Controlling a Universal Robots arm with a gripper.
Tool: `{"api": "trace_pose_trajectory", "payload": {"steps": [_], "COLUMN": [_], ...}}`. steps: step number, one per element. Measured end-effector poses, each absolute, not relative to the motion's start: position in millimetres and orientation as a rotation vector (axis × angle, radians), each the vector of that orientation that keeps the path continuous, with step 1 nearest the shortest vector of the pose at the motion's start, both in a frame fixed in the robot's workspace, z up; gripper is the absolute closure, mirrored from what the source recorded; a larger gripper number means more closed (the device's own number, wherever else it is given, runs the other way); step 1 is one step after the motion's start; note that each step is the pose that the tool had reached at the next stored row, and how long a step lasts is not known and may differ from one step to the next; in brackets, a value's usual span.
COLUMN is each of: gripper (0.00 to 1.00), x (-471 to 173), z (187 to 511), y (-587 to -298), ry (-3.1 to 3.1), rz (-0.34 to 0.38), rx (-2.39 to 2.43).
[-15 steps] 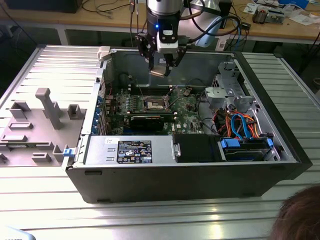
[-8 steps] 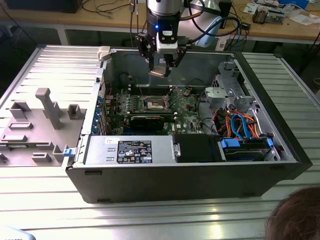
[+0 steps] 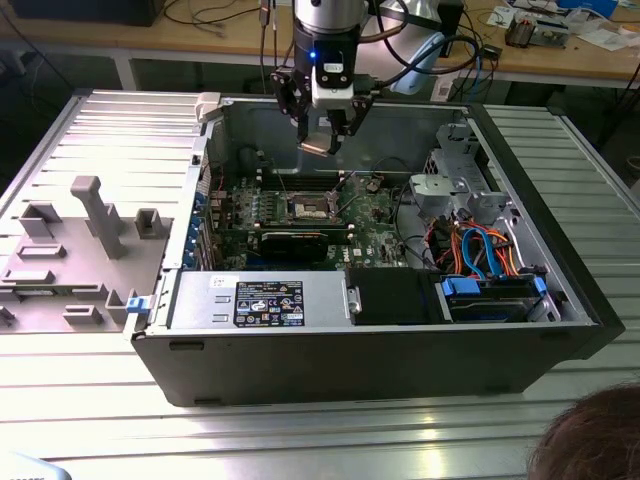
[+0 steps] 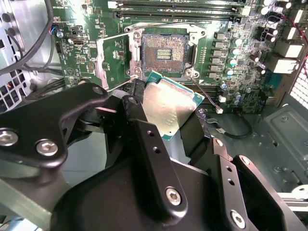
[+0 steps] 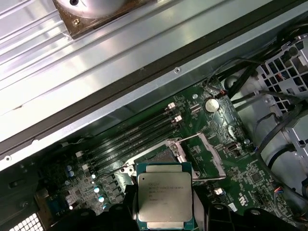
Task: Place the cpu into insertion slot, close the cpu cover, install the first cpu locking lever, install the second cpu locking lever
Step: 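Place the cpu into insertion slot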
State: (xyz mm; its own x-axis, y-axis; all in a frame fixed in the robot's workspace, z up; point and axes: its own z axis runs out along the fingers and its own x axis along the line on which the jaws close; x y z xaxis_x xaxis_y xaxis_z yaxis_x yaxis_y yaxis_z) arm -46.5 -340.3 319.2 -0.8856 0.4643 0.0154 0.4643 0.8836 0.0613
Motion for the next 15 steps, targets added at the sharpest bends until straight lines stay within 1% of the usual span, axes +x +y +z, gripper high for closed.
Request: {"api": "trace_pose_trajectory", "payload": {"steps": [15], "gripper": [0.45], "x": [-46.5], "z": [316.9], "y": [-340.3], "ry": [-3.040], "rz": [-0.099], "rx": [-0.790]}}
